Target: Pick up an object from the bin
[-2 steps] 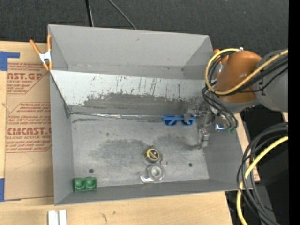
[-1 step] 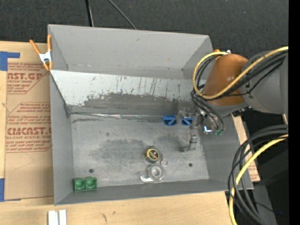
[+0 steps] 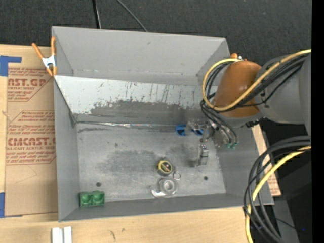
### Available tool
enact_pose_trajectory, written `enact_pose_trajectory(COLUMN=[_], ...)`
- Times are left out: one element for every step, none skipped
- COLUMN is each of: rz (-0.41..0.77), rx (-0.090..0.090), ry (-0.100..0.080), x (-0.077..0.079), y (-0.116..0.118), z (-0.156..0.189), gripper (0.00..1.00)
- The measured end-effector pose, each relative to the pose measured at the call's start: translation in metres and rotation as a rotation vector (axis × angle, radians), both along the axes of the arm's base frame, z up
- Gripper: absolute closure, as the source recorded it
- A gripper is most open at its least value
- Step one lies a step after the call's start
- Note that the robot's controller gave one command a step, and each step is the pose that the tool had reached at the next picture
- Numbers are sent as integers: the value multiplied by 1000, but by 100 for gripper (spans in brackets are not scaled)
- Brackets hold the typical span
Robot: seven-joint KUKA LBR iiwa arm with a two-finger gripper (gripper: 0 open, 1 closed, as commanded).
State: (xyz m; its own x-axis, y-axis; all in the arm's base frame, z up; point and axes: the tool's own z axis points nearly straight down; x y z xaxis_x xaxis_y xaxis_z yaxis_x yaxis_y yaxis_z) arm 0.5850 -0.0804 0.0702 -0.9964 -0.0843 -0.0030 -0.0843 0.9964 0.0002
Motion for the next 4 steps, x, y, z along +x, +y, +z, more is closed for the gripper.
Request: enact_pose_trajectory(rz=[276,562,558,556], rx=[1,3,0,-3], ry=[3,5,2,-7], x=[-20,-63,-62,-43], y=[45,98,96,85], z=[-1,-1,0,142], gripper=[0,0,100,100])
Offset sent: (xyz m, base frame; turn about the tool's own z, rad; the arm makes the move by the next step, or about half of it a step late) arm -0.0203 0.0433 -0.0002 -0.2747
